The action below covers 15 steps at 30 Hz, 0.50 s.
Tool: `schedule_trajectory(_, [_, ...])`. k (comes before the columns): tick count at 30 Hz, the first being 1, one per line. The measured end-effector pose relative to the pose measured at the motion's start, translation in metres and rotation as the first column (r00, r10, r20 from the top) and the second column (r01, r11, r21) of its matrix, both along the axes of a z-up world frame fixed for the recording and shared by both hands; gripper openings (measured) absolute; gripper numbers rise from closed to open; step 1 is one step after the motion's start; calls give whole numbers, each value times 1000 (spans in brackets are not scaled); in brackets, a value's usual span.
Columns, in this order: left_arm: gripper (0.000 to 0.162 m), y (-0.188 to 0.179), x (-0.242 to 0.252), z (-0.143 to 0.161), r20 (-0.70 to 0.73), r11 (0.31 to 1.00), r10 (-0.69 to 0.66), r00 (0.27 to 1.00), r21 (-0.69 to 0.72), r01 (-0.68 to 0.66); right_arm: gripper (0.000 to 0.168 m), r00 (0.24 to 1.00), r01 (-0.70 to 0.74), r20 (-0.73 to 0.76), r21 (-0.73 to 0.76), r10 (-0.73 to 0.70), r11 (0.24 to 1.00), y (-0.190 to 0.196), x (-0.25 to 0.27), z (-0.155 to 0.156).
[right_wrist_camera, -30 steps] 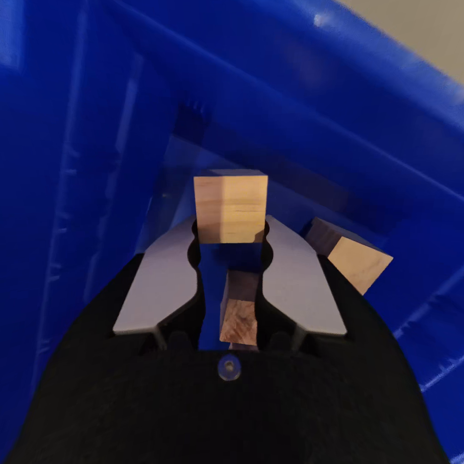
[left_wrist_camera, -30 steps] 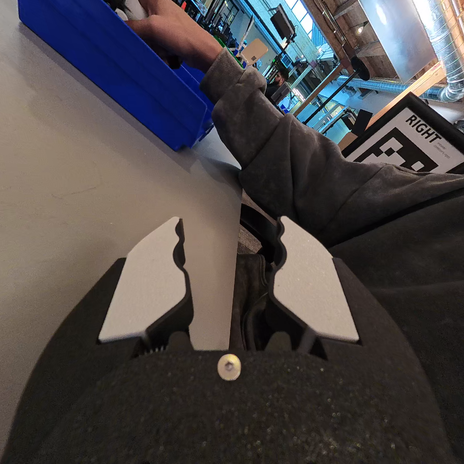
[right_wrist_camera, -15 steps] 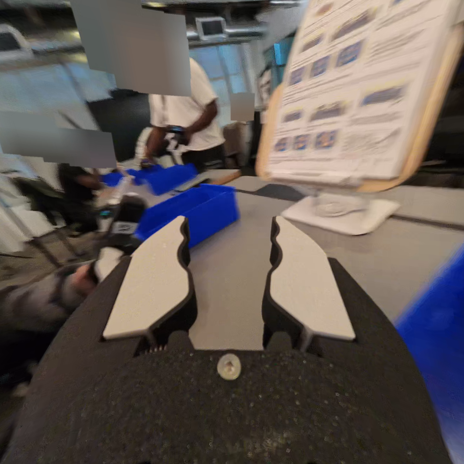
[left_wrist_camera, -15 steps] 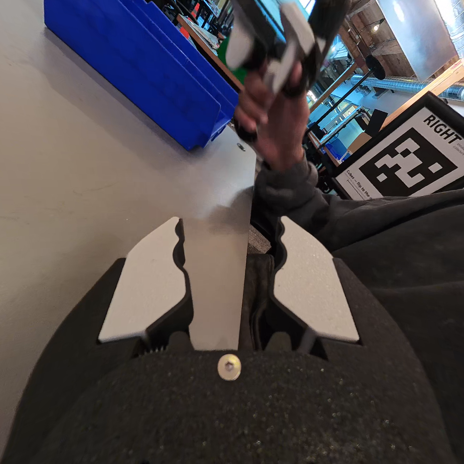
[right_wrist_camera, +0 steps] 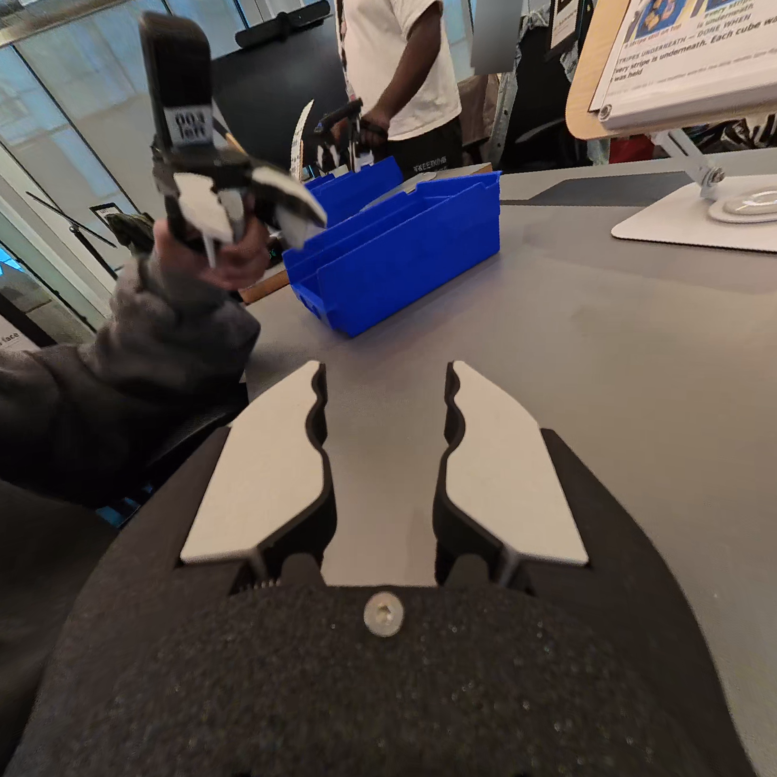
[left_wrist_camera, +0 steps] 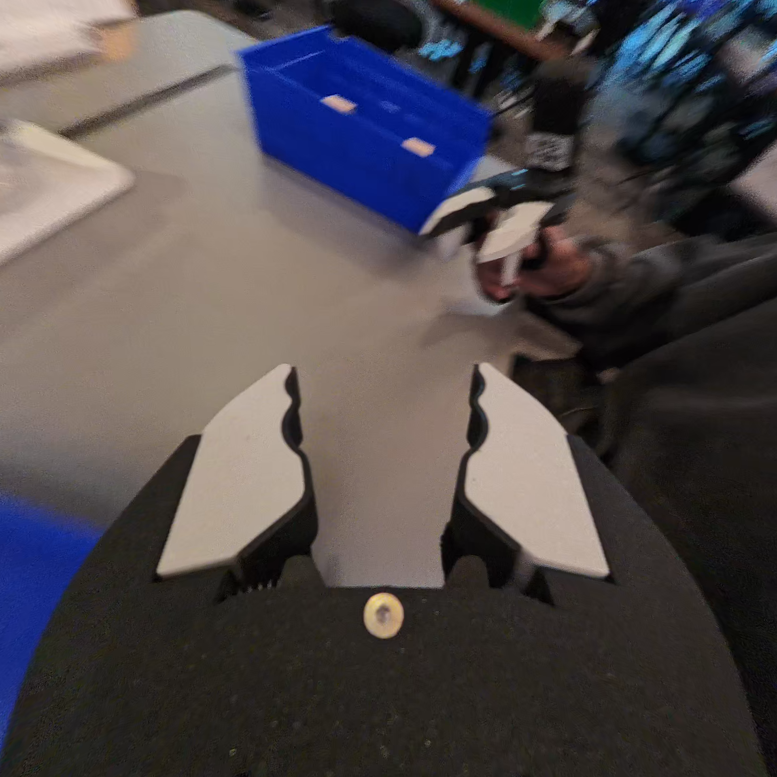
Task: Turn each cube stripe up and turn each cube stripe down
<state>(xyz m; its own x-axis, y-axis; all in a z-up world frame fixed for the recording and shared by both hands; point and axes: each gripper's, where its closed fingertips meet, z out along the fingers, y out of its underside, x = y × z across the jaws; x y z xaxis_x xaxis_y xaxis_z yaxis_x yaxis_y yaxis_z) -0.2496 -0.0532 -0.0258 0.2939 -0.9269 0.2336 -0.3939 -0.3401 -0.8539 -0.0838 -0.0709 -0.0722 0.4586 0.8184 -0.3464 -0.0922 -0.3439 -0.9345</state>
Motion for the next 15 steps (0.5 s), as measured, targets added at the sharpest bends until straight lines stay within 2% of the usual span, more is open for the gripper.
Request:
schedule_trajectory(1, [80,20,-22,3,-76,997,50,996,61,-46,54,1000,-1,-1,-7,1,1000,0,1,-1])
schedule_trajectory(3, [78,66,-62,3,-206,980,149,967,160,-117,53,1000,-7,-11,-24,7,1000,1,1,-2])
schedule_trajectory(5, [75,107,-95,-8,-316,978,173,933,166,-125,53,1000,-15,-21,-40,15,999,2,1,-2])
schedule_trajectory(8, [71,155,-129,-43,-466,995,99,879,46,-88,53,1000,-19,-5,-61,19,998,4,-1,-9])
schedule_trajectory(10, [68,183,-147,-68,-559,999,42,828,33,-28,53,1000,-16,16,-76,18,997,5,-2,-16])
schedule_trajectory(12, [51,201,-146,-82,-559,996,-36,829,46,74,53,999,-22,41,-107,26,994,6,-4,-25])
schedule_trajectory(15, [59,227,-145,-108,-631,994,-76,772,18,112,53,998,-28,50,-145,35,989,7,-7,-33])
